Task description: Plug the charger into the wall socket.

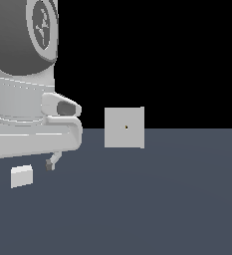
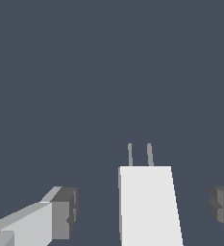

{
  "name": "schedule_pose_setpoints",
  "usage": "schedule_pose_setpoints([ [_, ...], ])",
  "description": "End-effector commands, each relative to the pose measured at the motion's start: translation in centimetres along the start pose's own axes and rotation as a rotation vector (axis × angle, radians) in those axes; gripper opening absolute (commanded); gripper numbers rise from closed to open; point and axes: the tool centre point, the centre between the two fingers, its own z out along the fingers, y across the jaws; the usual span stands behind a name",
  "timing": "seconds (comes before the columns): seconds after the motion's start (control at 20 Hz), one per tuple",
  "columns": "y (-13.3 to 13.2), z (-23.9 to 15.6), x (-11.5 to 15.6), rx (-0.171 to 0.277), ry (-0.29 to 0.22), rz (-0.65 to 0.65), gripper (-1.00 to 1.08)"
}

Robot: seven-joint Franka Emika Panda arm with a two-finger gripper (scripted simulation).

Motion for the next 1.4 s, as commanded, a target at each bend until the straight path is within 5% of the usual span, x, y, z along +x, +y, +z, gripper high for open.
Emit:
schedule_pose_setpoints([
  [0.0, 0.0, 0.7, -0.2, -0.001, 0.001, -0.001, 1.0],
  [0.2, 0.0, 1.0, -0.3, -0.001, 0.001, -0.001, 1.0],
  [0.25, 0.0, 1.0, -0.3, -0.001, 0.001, -0.001, -1.0],
  [0.9, 0.1, 0.8, -0.3, -0.003, 0.002, 0.009, -1.0],
  [1.35, 5.1, -2.0, -0.8, -0.074, 0.005, 0.202, -1.0],
])
